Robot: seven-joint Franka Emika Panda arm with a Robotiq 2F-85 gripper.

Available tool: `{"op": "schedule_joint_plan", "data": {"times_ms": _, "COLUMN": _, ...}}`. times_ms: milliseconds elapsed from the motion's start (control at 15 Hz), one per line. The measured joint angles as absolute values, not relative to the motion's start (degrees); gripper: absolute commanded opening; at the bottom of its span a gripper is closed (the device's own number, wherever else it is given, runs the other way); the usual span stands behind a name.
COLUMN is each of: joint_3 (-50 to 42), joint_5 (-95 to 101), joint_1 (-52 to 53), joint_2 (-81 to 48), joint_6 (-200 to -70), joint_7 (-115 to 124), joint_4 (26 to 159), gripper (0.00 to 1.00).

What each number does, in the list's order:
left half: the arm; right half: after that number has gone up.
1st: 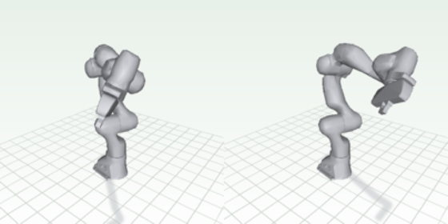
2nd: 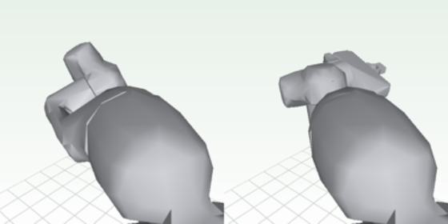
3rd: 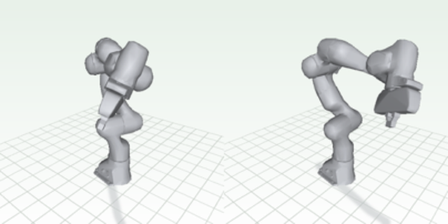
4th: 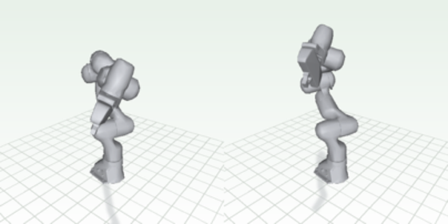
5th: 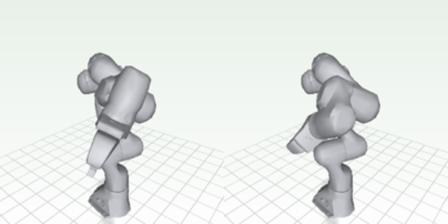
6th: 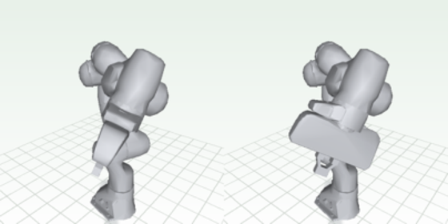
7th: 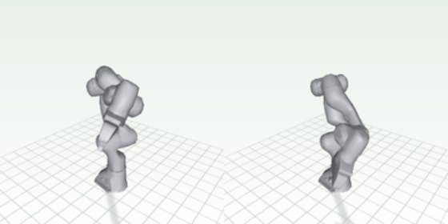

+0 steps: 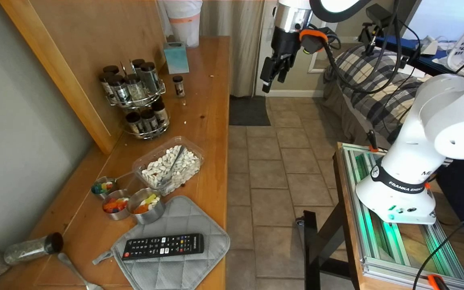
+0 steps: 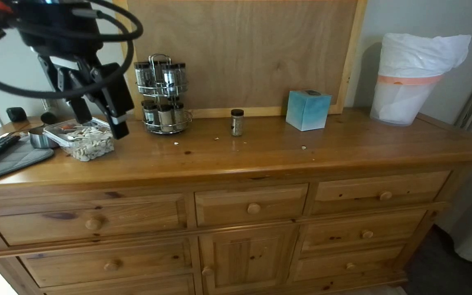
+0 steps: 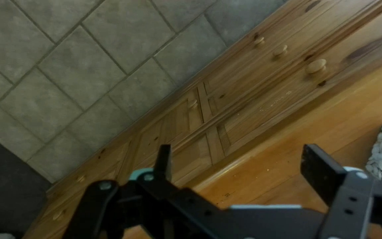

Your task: Move the bowl to the right

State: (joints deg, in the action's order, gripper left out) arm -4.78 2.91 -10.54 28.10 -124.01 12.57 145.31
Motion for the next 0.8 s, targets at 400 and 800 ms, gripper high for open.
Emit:
{"op": "schedule_joint_plan", "data": {"times_ms": 400, "joint_3": -1.5, "joint_5": -3.1, "joint_1": -6.6, "joint_2": 17.2, "joint_6": -130.0, "joint_7": 18.1, "joint_4": 141.1, "gripper": 1.0}}
{"op": "schedule_joint_plan", "data": {"times_ms": 800, "joint_3": 0.5, "joint_5": -3.3, "joint_1": -3.5, "joint_2": 3.6, "joint_6": -131.1, "joint_7": 20.4, "joint_4": 128.7, "gripper": 1.0}}
